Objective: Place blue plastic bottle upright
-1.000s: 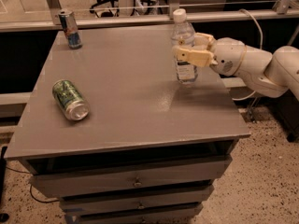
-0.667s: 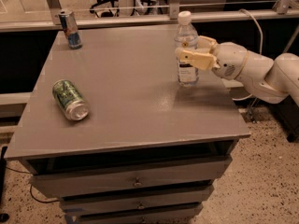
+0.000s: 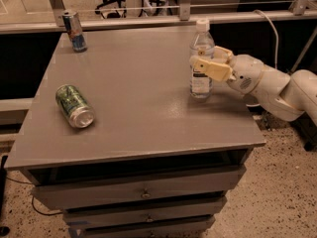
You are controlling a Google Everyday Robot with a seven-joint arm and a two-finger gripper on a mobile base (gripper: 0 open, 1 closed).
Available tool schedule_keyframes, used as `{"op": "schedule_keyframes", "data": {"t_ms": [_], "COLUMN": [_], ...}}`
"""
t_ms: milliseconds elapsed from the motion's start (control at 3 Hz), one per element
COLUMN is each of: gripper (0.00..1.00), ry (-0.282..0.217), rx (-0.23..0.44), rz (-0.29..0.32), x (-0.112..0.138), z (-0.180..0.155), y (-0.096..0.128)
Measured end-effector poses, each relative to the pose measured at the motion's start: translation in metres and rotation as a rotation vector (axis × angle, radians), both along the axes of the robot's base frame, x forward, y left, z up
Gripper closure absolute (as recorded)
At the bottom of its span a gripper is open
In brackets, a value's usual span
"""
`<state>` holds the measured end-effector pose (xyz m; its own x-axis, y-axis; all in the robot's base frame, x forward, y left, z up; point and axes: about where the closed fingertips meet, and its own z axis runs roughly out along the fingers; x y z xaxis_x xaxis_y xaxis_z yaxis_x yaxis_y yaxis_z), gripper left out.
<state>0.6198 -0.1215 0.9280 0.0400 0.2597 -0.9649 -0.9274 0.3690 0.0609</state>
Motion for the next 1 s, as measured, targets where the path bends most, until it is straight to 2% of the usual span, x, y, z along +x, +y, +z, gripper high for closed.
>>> {"op": "schedule_keyframes", "data": {"t_ms": [333, 1000], "gripper": [0.85, 0.39], "ry": [0.022, 0.057], "rx": [0.022, 0.039], "rz": [0.005, -0.005], "x": [0.0003, 0.0011], "z": [-0.006, -0.0133], "y": [-0.0037, -0.0103]}}
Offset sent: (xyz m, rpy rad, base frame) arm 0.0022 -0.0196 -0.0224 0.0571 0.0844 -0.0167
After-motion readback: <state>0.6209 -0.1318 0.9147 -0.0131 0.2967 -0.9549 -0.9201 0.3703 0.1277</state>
